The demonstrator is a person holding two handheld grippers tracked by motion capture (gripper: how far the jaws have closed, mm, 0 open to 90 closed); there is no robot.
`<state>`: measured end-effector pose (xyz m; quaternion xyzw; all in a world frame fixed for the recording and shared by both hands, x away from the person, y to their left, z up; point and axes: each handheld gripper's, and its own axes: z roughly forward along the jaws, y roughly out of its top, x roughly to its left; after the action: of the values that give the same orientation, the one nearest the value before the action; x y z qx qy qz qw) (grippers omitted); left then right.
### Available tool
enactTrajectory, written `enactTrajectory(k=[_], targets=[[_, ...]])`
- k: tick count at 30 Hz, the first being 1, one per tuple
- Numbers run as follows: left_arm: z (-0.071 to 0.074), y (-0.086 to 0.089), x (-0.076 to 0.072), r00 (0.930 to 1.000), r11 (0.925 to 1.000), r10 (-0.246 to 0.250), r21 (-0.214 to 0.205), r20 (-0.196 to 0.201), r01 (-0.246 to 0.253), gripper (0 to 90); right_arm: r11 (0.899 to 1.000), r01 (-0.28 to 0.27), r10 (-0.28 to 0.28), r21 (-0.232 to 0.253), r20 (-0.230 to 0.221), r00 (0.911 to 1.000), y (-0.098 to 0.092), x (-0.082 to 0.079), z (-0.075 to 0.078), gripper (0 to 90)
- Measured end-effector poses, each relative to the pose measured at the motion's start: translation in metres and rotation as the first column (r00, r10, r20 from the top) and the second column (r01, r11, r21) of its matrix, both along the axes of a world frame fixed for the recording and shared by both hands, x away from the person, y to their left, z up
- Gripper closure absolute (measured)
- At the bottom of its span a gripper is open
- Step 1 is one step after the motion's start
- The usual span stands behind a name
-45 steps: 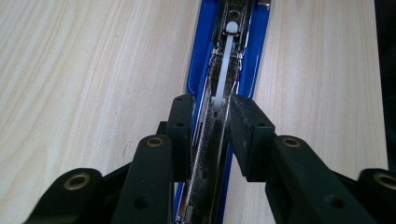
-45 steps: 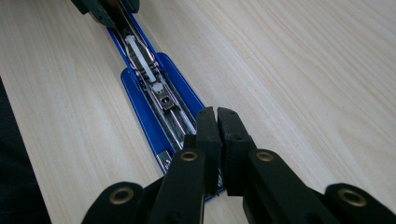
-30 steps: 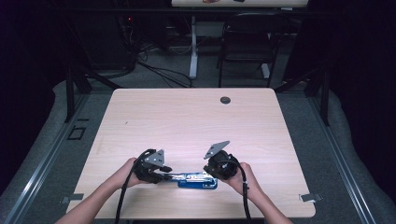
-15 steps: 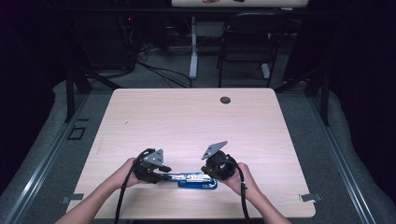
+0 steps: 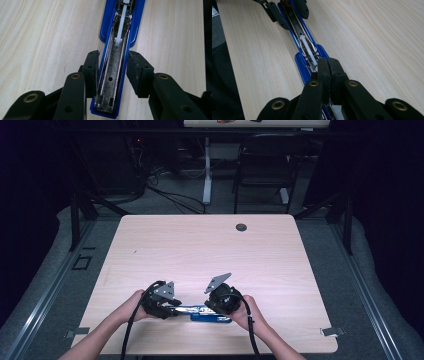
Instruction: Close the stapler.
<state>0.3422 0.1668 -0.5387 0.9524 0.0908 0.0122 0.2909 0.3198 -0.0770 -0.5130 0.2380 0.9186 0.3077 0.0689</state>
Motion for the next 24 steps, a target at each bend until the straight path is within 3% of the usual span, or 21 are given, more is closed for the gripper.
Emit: enactTrajectory(k=[1, 2, 7, 9, 14, 16, 20, 24], targets=[[0.001, 0.001, 0.0, 1.0, 0.9999, 0.001, 0.015, 0.006, -0.001, 62.4, 1.0, -0.001, 0.001, 0.004, -0.002, 1.0, 0.002, 0.0, -0.001, 89.3], [0.0, 0.001, 0.0, 1.0, 1.0, 0.001, -0.001, -0.001, -0.001, 62.3, 1.0, -0.011, 0.011, -0.002, -0.01, 0.9999, 0.007, 0.0, -0.005, 89.3], [-0.001, 0.004, 0.0, 0.9999, 0.9999, 0.0, 0.014, -0.014, 0.0, 58.0, 1.0, -0.024, 0.024, -0.004, -0.009, 0.9997, 0.013, -0.001, -0.008, 89.3], [-0.002, 0.005, 0.001, 0.9995, 0.9992, -0.005, 0.039, -0.032, 0.007, 56.9, 0.999, -0.028, 0.028, -0.017, -0.012, 0.9995, 0.013, 0.0, -0.009, 89.3], [-0.008, 0.009, 0.0, 0.9995, 0.9982, 0.022, 0.056, -0.023, -0.021, 55.1, 1.0, -0.023, 0.023, -0.011, -0.016, 0.9996, 0.014, 0.001, -0.012, 89.3], [-0.011, 0.012, 0.002, 0.9991, 0.9962, 0.03, 0.083, -0.029, -0.027, 54.7, 1.0, -0.026, 0.026, -0.012, -0.016, 0.9995, 0.015, 0.001, -0.012, 89.4], [-0.018, 0.014, 0.002, 0.9988, 0.9936, 0.033, 0.109, -0.037, -0.029, 58.0, 0.999, -0.031, 0.031, -0.01, -0.017, 0.9994, 0.018, 0.001, -0.014, 89.6], [-0.016, 0.016, 0.002, 0.9992, 0.9949, 0.03, 0.097, -0.025, -0.027, 61.6, 0.999, -0.04, 0.04, -0.019, -0.014, 0.9991, 0.022, 0.0, -0.017, 89.8]])
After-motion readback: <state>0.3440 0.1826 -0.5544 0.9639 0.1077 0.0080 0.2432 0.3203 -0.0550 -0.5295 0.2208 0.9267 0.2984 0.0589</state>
